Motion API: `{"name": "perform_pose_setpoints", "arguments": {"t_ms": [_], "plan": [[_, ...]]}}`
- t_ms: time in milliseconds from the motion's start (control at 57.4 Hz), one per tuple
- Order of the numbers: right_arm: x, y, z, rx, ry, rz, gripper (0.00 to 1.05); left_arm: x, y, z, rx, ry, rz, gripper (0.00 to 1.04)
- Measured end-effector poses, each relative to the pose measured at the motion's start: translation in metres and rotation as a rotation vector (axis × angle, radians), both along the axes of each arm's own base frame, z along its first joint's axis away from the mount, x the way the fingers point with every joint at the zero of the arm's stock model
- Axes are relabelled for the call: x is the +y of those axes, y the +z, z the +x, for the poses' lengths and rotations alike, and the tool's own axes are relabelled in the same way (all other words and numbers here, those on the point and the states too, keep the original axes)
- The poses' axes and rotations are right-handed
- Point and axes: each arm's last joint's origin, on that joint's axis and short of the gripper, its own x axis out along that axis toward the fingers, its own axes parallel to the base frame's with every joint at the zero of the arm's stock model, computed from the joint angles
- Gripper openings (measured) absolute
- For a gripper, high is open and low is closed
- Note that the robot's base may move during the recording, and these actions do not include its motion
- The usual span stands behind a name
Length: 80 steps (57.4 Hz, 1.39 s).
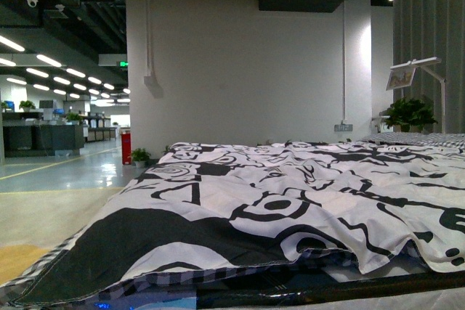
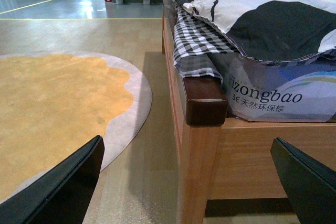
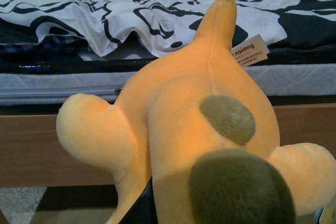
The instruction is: Put away toys
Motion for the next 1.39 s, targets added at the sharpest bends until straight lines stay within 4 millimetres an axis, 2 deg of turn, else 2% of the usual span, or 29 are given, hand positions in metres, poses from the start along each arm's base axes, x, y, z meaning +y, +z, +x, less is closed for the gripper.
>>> {"name": "perform_pose_setpoints", "arguments": {"t_ms": [1394], "plan": [[0.0004, 0.0, 0.0, 0.0, 0.003, 0.0, 0.11, 0.0, 0.0, 0.0, 0.0, 0.0, 0.0, 0.99]]}}
